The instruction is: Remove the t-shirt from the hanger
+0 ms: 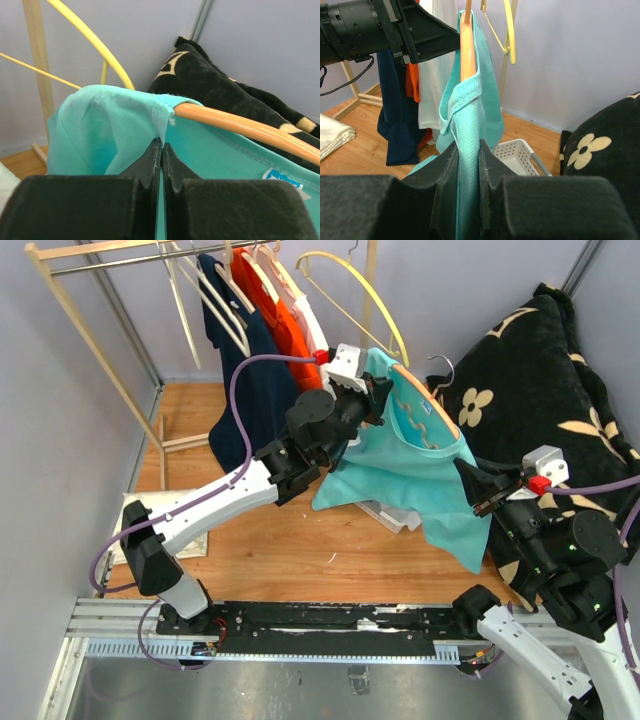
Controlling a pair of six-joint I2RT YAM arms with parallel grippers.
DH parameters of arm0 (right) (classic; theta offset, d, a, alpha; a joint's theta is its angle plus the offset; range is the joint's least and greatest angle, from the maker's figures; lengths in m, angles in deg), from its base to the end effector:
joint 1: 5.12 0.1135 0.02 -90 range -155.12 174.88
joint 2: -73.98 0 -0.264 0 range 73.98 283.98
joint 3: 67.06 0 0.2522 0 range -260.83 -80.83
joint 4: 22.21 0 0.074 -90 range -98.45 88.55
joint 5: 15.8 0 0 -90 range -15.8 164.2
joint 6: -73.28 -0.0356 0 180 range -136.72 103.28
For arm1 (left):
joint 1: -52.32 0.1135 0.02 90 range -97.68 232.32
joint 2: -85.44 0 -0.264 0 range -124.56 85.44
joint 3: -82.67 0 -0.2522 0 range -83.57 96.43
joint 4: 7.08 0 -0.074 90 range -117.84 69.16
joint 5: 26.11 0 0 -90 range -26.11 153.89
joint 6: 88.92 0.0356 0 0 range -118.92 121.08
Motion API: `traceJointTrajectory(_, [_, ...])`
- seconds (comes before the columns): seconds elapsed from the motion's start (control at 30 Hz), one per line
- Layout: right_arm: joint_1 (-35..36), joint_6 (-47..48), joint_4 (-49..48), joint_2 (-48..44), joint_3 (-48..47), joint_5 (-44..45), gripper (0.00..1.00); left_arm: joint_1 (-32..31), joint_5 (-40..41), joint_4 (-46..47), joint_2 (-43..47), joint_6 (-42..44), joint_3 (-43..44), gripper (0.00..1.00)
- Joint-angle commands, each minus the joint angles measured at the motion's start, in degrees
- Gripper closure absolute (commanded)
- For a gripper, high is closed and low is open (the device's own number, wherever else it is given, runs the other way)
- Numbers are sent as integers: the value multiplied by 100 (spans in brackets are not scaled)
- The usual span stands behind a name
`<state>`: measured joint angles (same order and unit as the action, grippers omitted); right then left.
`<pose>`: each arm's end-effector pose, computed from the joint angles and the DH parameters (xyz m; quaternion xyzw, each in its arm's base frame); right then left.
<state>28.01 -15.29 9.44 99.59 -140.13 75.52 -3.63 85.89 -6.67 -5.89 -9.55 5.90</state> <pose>0.0489 0.0310 0.4433 -0.1704 0.5786 0.2112 0.7692 0.2224 -0.3053 0.4522 0.1001 0.6254 -0.3196 0.7048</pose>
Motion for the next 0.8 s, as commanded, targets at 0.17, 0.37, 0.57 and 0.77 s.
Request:
traceJointTrajectory(0.17, [124, -194, -1292, -98, 424, 121, 99, 22, -1359, 227, 230, 644, 223, 99])
traceJointTrajectory(0.37, [123, -297, -1960, 25, 755, 242, 99, 14, -2490, -87, 331, 637, 343, 100])
traceJointTrajectory(0.57, [117, -326, -2319, 102, 895, 255, 99, -76, -2735, -352, 530, 588, 186, 99])
traceJointTrajectory(0.77, [124, -303, -2329, 156, 899, 249, 99, -83, -2373, -384, 730, 577, -157, 99])
